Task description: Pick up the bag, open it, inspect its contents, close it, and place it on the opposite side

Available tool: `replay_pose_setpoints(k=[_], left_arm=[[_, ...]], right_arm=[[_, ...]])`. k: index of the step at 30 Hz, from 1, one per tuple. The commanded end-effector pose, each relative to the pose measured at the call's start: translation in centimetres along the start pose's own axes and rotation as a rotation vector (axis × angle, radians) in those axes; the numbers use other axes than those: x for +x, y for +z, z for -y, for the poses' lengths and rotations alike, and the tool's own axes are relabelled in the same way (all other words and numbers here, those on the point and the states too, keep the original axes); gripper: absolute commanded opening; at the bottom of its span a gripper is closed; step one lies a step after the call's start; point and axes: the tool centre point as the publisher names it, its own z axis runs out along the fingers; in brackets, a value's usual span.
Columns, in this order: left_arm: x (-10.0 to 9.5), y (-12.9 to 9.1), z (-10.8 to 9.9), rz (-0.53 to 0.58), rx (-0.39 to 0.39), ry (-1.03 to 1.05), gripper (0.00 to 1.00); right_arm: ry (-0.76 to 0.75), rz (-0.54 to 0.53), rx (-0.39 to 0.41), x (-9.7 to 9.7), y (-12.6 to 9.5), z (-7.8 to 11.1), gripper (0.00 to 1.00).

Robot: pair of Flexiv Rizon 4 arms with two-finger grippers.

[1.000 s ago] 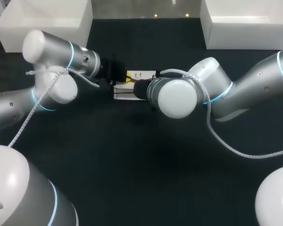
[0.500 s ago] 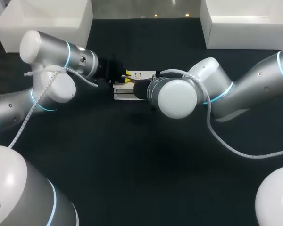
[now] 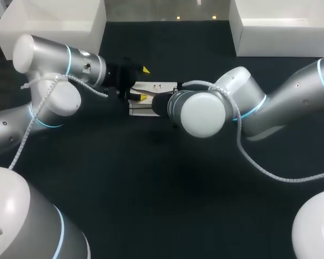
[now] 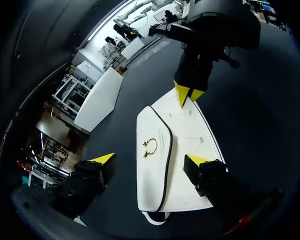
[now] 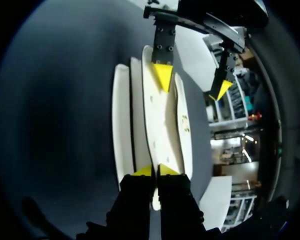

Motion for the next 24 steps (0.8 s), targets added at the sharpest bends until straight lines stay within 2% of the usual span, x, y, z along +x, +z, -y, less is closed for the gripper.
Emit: replay_pose_setpoints(k=[1,7,8,9,10,16,24], left_arm=[[0.2,-1.0,-0.1,0.005,0.011,-0.002,1.00],[-0.2,-2.1,0.4,0.012,0.027,-0.008,1.00],[-0.3,-2.3,0.5,0.015,0.030,-0.007,1.00],[-0.5,-2.5,0.7,0.015,0.039,-0.008,1.00],[-0.6,-2.7,0.9,0.014,0.043,-0.009,1.00],[-0.9,-3.6,1.3,0.001,0.036,-0.011,1.00],[-0.8,-5.4,1.0,-0.103,-0.020,-0.082,1.00]], right_arm=[[-0.001,0.109,-0.051,0.9,-0.4,0.6,0.05],[-0.006,0.096,-0.044,0.9,-0.8,0.5,0.34],[-0.007,0.093,-0.042,0.8,-0.9,0.5,0.44],[-0.012,0.090,-0.039,0.7,-1.1,0.4,0.82],[-0.013,0.082,-0.034,0.5,-1.2,0.4,1.00],[-0.013,0.055,-0.029,-0.7,-2.7,0.1,1.00],[0.012,-0.124,-0.015,-3.4,-4.9,0.4,1.00]])
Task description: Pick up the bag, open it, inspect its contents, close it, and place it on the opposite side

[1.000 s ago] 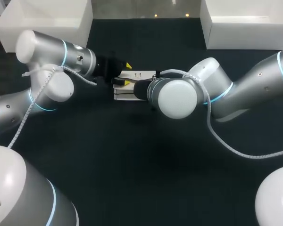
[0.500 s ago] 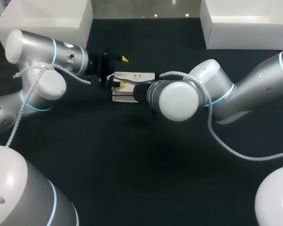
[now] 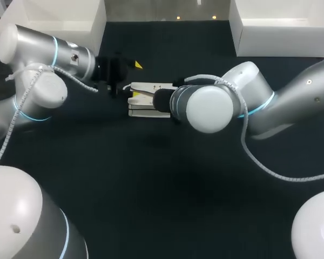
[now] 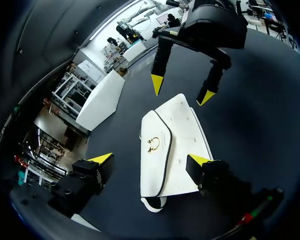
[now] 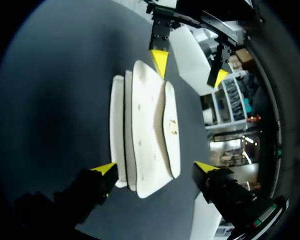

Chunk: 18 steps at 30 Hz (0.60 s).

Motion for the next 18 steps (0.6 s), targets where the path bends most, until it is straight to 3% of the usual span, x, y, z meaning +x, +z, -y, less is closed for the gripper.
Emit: replay_pose_setpoints(k=[1,11,18], left_arm=[[-0.4,-1.6,0.4,-0.081,-0.034,-0.027,1.00],[0.3,-3.1,0.6,-0.284,-0.129,-0.151,1.00],[0.8,-3.4,0.7,-0.404,-0.177,-0.229,1.00]], right_arm=[[0.016,-0.127,-0.009,-2.2,-1.8,0.7,1.00],[-0.004,-0.340,-0.034,-4.8,-3.2,0.5,1.00],[-0.044,-0.436,0.012,-5.8,-3.2,0.5,1.00]])
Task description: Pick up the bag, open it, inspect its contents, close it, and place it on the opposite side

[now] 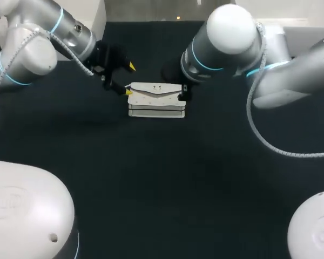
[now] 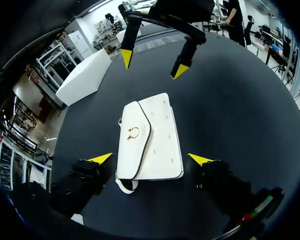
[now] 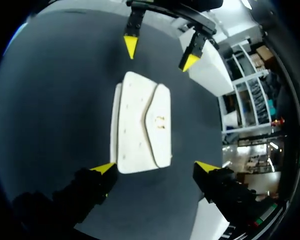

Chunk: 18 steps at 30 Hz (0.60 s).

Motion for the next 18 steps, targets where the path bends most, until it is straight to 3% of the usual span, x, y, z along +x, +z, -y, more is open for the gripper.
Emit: replay_pose_setpoints(k=[1,8,10,18], left_arm=[[-0.4,-0.1,0.3,-0.151,-0.053,-0.024,1.00],[-0.3,0.4,0.3,-0.183,-0.064,-0.089,1.00],[-0.4,0.3,0.1,-0.132,-0.138,-0.064,1.00],[-0.4,0.3,0.1,-0.132,-0.138,-0.064,1.00]], right_arm=[[-0.007,-0.175,0.029,-0.7,-0.3,-0.4,1.00],[0.015,-0.232,0.017,-1.6,-0.4,-0.5,1.00],[0.025,-0.239,0.015,-1.7,-0.4,-0.4,1.00],[0.025,-0.239,0.015,-1.7,-0.4,-0.4,1.00]])
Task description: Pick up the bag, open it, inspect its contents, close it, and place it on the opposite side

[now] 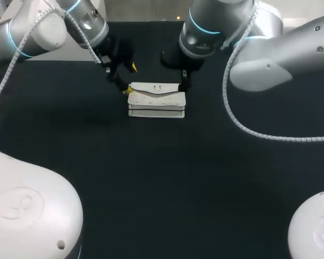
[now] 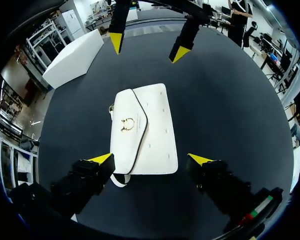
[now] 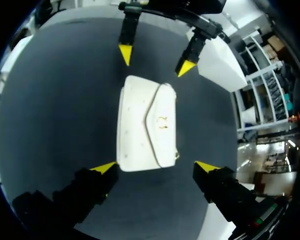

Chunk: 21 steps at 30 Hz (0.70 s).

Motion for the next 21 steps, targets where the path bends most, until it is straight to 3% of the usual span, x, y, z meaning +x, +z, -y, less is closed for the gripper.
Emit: replay_pose_setpoints(k=[1,7,11,14,21], left_arm=[[0.1,-0.1,0.1,0.002,-0.005,0.000,1.00],[0.1,-0.1,0.1,0.002,-0.005,0.000,1.00],[-0.6,0.6,0.9,-0.029,0.055,-0.123,1.00],[-0.8,0.6,0.9,-0.024,0.064,-0.287,1.00],[-0.9,0.4,1.1,-0.033,0.020,-0.679,1.00]], right_arm=[[-0.002,-0.052,0.005,-0.2,-0.1,-0.2,1.00],[-0.002,-0.052,0.005,-0.2,-0.1,-0.2,1.00],[-0.002,-0.052,0.005,-0.2,-0.1,-0.2,1.00],[0.165,-0.113,0.054,-1.6,0.6,-0.2,1.00],[0.480,-0.289,0.068,-3.0,0.8,0.1,1.00]])
